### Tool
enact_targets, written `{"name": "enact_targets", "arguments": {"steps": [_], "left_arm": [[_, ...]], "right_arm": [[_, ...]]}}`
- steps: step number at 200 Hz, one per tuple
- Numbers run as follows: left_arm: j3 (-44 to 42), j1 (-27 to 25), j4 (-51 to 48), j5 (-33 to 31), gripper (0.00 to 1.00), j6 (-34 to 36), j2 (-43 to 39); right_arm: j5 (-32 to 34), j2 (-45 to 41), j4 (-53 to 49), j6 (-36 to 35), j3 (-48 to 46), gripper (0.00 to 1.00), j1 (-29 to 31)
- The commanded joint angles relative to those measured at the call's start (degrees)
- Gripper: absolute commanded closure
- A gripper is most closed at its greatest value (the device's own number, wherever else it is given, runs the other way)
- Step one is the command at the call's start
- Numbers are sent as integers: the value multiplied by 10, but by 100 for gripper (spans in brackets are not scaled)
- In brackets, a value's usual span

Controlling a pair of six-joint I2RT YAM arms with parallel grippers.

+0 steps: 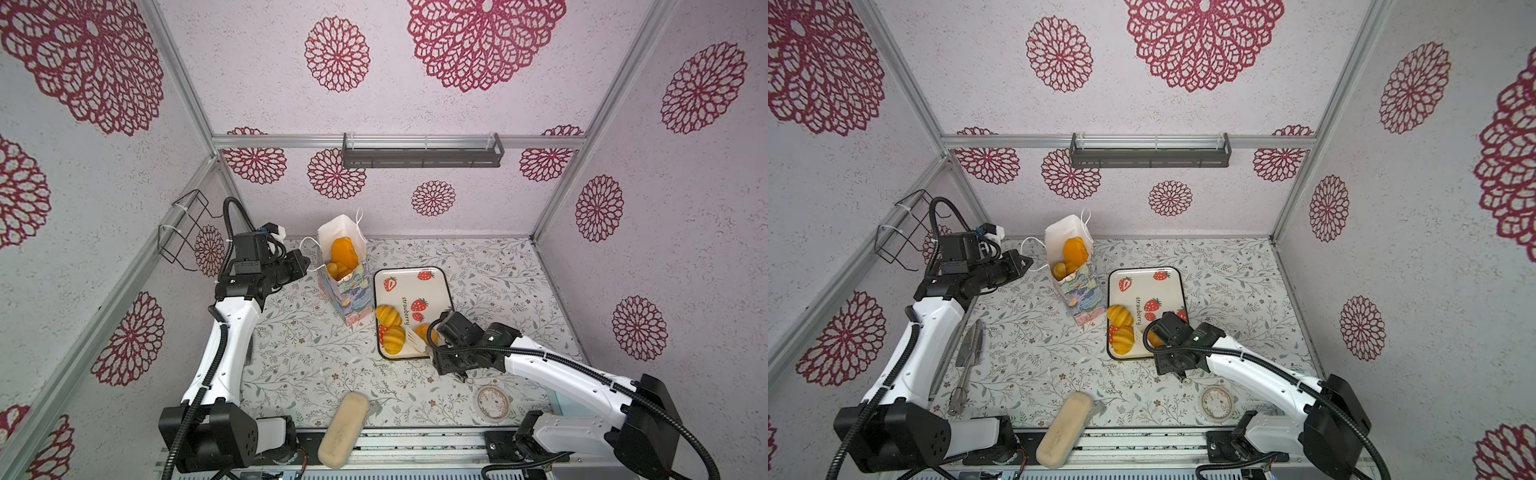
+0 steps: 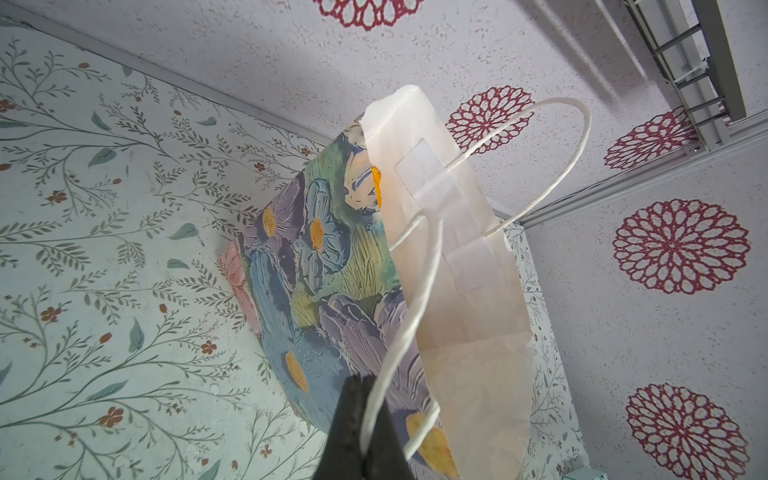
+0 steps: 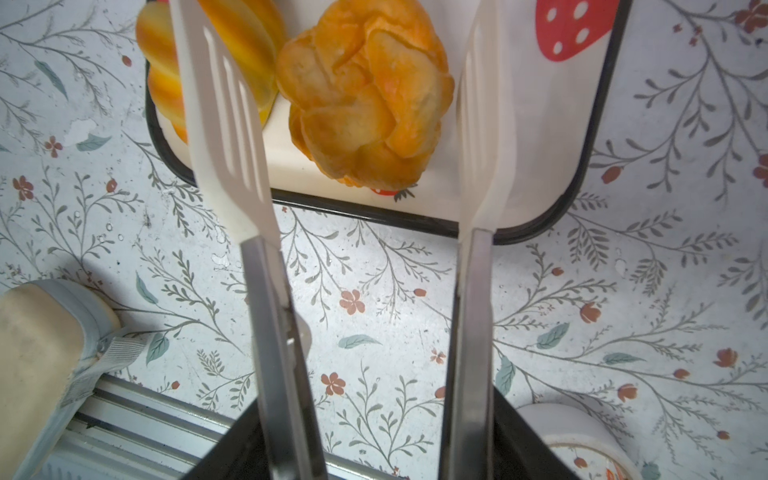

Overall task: Place the fake bread into the paper bag
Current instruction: 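Close the tongs on the braided bun and lift it off the tray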

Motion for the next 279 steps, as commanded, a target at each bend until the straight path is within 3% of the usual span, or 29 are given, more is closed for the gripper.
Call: {"name": "enact_targets", "arguments": {"steps": [1, 279], "left_arm": [[-4, 0, 8, -3, 100, -2, -2], [-3, -1, 8, -4, 100, -2, 3]], "right_arm": [[16, 0, -3, -6, 13, 35, -3], [53, -6, -5, -10, 27, 48, -3]]}}
